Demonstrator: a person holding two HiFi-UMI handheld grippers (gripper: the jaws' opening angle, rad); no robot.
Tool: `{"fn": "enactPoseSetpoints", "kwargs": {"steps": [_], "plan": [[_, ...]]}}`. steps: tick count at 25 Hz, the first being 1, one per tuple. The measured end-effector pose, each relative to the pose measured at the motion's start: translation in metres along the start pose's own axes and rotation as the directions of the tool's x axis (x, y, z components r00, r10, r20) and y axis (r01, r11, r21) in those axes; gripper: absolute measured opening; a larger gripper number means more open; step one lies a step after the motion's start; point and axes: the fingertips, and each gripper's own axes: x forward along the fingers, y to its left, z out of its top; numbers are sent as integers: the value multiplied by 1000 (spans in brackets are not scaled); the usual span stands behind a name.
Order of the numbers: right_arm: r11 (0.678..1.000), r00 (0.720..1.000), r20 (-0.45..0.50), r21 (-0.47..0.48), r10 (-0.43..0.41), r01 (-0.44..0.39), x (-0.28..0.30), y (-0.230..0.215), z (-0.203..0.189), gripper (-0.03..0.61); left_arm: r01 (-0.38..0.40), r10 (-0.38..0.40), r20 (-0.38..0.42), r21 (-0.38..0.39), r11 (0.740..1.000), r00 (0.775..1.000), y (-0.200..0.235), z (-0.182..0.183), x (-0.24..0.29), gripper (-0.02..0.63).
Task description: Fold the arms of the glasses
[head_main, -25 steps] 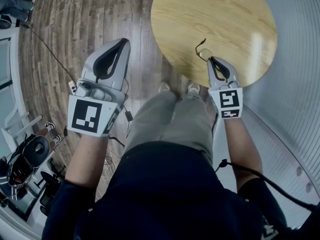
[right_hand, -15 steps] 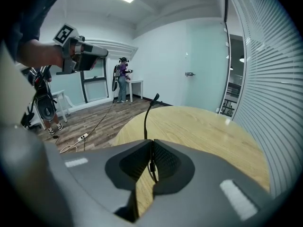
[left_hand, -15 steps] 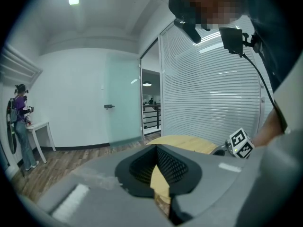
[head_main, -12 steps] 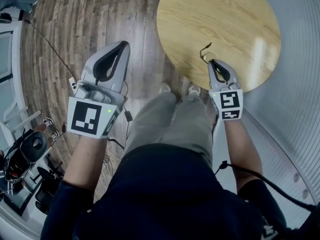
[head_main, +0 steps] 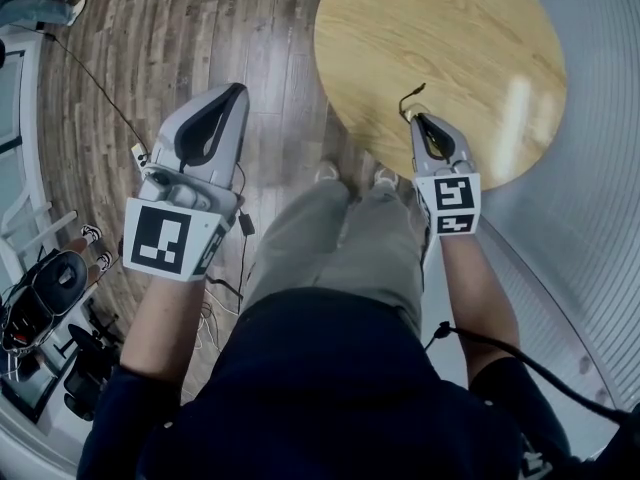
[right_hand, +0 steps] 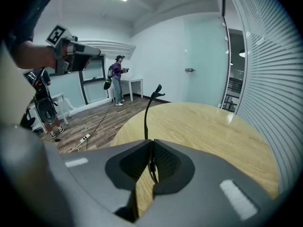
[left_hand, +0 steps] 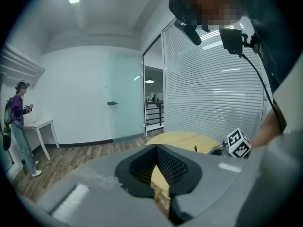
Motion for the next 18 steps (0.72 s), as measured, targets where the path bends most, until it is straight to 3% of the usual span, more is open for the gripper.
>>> {"fn": "enactPoseSetpoints", "kwargs": {"steps": [18], "plan": [[999,995,-100,-41,24,-28,24,9,-11,28,-53,53,-14,-37,998,998,14,-8,-8,3]]}}
